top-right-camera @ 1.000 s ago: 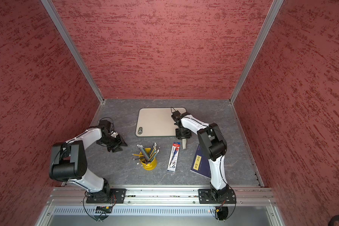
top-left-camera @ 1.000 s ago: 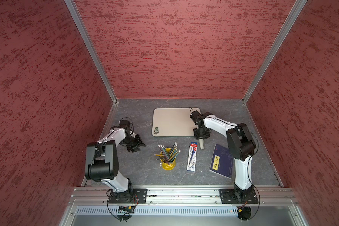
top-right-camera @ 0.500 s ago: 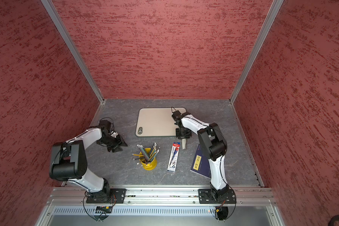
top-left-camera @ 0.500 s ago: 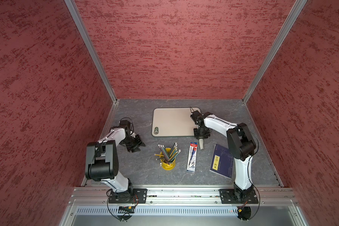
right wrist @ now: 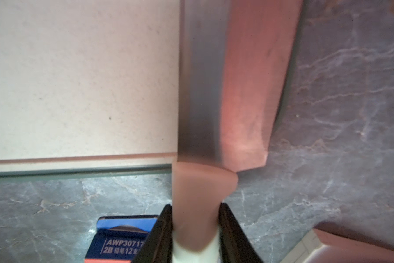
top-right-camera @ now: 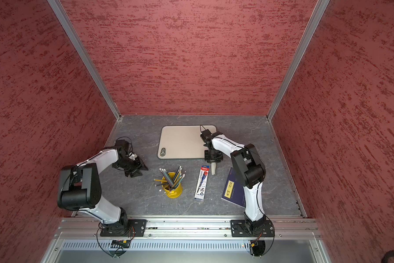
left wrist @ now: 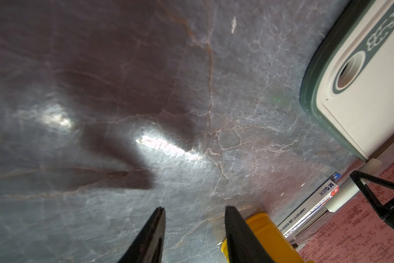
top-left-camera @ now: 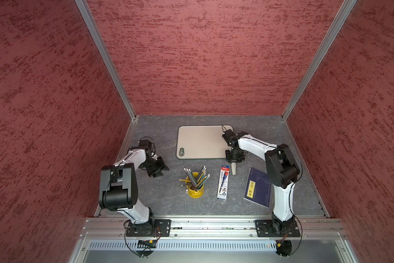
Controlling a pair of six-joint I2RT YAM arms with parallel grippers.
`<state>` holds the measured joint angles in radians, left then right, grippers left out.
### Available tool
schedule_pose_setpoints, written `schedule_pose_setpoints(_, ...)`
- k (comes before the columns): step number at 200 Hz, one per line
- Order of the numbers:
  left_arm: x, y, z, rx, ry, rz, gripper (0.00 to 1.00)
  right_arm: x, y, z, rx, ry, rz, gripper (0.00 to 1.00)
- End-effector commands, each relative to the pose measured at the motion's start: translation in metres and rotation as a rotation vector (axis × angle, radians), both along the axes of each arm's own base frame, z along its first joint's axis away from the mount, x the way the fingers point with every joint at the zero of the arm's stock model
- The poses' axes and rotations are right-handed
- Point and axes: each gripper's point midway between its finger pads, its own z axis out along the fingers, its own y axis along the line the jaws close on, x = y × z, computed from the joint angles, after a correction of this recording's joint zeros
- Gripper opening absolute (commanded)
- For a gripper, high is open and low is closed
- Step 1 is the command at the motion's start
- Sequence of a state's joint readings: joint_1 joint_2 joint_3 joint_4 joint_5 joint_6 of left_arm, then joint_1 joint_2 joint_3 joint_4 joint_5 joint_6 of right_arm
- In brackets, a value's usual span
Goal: Align the knife with the edge of the cutting board
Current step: Place the knife at the edge of the cutting board.
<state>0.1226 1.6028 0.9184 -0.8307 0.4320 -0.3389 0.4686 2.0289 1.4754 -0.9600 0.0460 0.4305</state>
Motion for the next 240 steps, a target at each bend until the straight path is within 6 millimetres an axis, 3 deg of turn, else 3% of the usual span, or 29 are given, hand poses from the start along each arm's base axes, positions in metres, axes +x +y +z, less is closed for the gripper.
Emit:
schedule_pose_setpoints(1,0.000,0.000,-0.002,0.008,-0.003,-0.019,0.46,-0.005,-0.001,0.004,0.022,-0.002,-0.010,0.27)
schedule_pose_setpoints(101,-0.002,-0.002,-0.003,0.016,0.006,-0.030,0.47,-0.015,-0.007,0.001,0.017,0.011,-0.002,0.28)
schedule_pose_setpoints(240,-0.002,-0.001,-0.005,0.019,0.014,-0.031,0.47,-0.009,-0.003,0.004,0.021,0.007,0.020,0.34)
